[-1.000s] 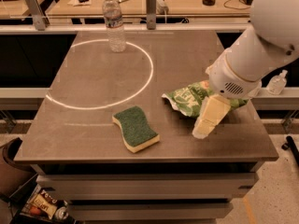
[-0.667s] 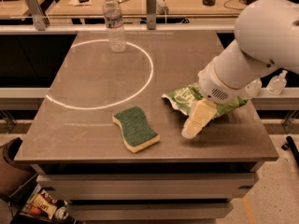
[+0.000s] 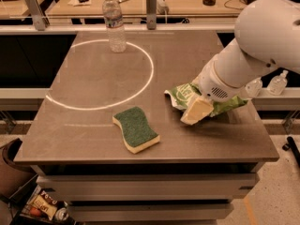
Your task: Move green jalapeno chip bag near water bottle
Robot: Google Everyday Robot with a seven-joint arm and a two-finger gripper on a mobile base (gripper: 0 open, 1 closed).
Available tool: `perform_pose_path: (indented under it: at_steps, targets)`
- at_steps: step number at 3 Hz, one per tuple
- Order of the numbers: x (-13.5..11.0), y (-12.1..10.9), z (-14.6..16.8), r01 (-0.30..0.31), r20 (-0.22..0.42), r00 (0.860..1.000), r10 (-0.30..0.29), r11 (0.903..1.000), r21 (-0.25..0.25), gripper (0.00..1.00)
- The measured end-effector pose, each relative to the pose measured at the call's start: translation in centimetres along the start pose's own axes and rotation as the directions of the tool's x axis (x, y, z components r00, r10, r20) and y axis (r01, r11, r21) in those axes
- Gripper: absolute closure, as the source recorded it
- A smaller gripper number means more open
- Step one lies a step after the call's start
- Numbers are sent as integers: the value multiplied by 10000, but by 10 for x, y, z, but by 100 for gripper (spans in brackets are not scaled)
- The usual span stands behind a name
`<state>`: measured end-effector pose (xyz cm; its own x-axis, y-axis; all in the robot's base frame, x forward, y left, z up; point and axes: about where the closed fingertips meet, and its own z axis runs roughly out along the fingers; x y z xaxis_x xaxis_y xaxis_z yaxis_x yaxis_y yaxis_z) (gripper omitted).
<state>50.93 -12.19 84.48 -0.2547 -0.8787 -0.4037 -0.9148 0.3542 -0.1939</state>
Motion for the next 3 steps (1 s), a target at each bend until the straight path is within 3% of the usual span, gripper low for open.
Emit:
perform_pose_path:
  at_steps: [2,3]
  targets:
    - [-1,2,0,35,-13,10000,-35,10000,-14,88]
    - [-2,2,0,53,-17,10000,-53,10000,-21,100]
